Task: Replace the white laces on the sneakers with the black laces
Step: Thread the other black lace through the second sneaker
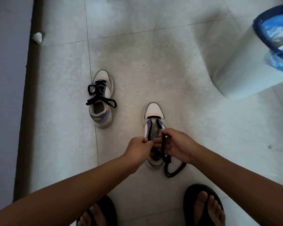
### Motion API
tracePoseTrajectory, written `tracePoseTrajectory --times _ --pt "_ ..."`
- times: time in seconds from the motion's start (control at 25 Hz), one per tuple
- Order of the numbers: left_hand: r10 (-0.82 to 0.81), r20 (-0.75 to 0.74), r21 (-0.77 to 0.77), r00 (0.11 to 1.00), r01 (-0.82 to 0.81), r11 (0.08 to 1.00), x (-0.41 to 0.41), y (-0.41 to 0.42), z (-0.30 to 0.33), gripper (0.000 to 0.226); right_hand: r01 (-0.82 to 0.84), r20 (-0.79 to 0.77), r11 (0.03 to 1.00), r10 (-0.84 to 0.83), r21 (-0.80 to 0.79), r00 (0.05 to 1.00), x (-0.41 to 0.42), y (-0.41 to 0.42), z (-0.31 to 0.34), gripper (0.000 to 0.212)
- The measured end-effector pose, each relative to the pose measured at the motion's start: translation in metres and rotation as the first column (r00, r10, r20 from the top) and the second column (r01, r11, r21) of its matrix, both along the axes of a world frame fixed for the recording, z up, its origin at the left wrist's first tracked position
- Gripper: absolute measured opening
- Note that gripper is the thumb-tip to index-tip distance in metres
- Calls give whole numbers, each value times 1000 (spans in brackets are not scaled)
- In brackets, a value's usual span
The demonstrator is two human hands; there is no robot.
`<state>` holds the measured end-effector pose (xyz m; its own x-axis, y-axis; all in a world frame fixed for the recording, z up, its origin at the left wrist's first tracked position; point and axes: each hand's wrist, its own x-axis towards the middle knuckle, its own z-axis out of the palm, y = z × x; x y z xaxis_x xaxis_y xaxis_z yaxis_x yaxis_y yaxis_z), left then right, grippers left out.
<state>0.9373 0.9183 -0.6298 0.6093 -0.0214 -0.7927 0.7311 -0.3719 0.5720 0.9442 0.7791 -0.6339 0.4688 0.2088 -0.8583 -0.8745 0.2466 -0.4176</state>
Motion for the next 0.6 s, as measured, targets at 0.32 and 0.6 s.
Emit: tracePoseTrajectory --times 0.32,0.6 --pt "-204 -48 -19 978 203 979 23 9 6 31 -372 361 652 710 -660 605 -9 1 16 33" --pt "177 -174 -245 969 -217 945 38 18 5 26 -280 494 712 666 -643 560 -8 -24 34 19"
